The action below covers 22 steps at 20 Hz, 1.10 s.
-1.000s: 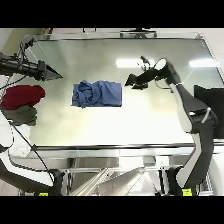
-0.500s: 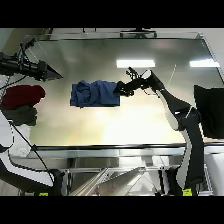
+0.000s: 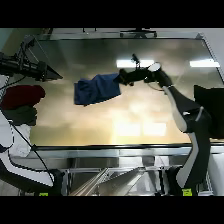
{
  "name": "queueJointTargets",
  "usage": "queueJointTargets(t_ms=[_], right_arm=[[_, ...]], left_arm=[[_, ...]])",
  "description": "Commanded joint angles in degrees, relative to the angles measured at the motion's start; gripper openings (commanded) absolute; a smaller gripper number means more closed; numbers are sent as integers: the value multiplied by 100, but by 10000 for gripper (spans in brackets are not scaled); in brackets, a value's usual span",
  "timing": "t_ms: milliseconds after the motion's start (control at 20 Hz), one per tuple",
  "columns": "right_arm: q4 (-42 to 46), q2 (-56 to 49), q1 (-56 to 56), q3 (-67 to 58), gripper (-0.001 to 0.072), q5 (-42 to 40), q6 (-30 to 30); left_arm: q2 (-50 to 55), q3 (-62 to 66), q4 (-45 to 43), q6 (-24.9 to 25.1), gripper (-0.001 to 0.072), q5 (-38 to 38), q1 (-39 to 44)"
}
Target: Fold the shirts.
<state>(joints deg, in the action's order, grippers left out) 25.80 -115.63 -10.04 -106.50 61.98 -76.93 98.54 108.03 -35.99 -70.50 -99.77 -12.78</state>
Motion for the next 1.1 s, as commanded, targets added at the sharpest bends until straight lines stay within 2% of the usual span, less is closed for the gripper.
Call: queueJointTargets(t_ms=[0, 100, 200, 300, 400, 650, 800, 900, 1050], right_arm=[[114, 1237, 752, -15, 14, 42, -37], [807, 2173, 1220, -15, 14, 214, -452], [2076, 2933, 1611, -13, 13, 535, -1259], [3362, 3539, 2087, -11, 14, 1259, -1982], [3840, 3954, 2610, -9, 14, 1843, -2085], [4048, 4271, 3960, -9, 15, 2022, -2081], [3991, 3934, 4610, -11, 15, 1287, -2013], [3377, 3613, 4839, -13, 15, 382, -1543], [1755, 3080, 5045, -260, 15, -754, -920]], left_arm=[[0, -2, 2, -4, 4, -120, 2], [0, -2, 2, -4, 5, -120, 2], [2, -2, 2, -4, 4, -118, 2], [2, -4, 4, -4, 4, -120, 9], [2, -4, 2, -4, 4, -164, 74], [0, -4, 0, -7, 4, -289, 376], [2, -4, 2, -7, 4, -363, 638], [2, -4, 0, -4, 4, -350, 841], [2, -2, -2, -4, 4, -131, 1054]])
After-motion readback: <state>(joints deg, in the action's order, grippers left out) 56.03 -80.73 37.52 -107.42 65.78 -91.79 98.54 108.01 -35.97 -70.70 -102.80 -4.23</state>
